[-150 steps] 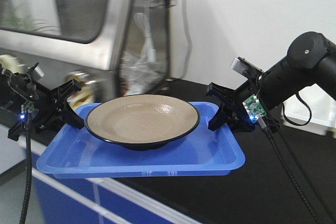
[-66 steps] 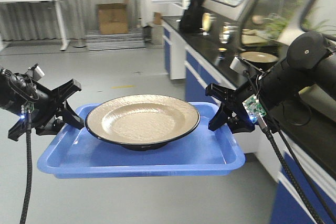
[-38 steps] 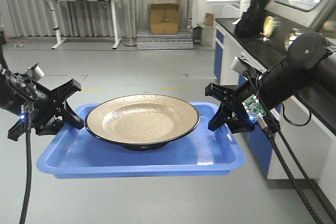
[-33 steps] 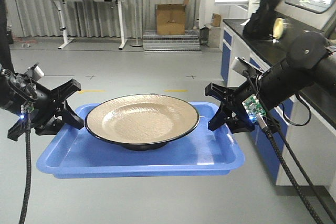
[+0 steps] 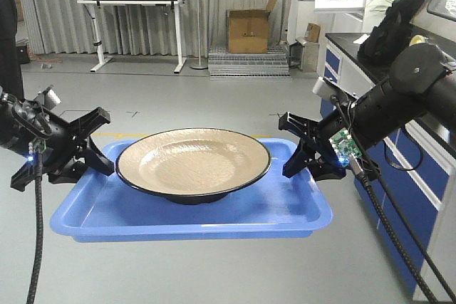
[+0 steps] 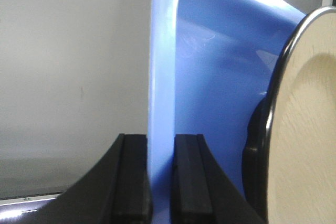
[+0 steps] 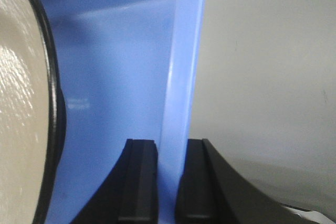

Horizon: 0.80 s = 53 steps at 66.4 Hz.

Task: Place disk in tray to left cabinet
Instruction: 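Hold the tray level with both grippers while driving to the cabinet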

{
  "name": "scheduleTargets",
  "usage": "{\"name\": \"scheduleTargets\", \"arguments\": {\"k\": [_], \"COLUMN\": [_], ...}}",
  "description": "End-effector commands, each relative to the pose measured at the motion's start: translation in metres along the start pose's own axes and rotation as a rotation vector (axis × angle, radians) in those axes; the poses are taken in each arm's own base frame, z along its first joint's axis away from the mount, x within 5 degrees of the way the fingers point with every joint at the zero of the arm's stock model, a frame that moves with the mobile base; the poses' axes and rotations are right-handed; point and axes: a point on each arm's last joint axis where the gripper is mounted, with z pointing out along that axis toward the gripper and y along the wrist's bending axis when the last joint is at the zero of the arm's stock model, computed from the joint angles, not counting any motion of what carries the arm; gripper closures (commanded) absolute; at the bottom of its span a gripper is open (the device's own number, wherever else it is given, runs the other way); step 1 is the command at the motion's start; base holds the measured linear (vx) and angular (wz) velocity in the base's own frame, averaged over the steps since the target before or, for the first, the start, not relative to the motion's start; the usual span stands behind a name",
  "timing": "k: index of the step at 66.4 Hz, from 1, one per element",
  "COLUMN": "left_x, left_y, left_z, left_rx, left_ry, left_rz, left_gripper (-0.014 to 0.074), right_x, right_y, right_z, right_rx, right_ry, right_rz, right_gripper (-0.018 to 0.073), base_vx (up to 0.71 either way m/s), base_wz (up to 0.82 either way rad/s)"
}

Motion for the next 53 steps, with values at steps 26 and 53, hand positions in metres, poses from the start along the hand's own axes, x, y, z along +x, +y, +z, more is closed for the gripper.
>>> {"name": "scheduleTargets", "arguments": {"k": [26,53], "left_x": [0.0156,0.0156], "left_y": [-0.0467,-0.0467], "left_z": [-0.0316,-0.0316], "left_rx": [0.23,0.23], "left_ry": [-0.007,-0.007], "left_rz": [0.004,0.004], "left_gripper": [0.0596,0.0596], "right_x": [0.0108,0.0113], "right_y": [0.0451,0.0459], "right_z": [-0.0365,-0.036], "right_rx": [-0.213,-0.214], "right_ry": [-0.041,-0.04], "right_rz": [-0.035,-0.036], "right_gripper": [0.0564,0.0564], "base_vx": [0.54,0.6], "base_wz": [0.05,0.07]}}
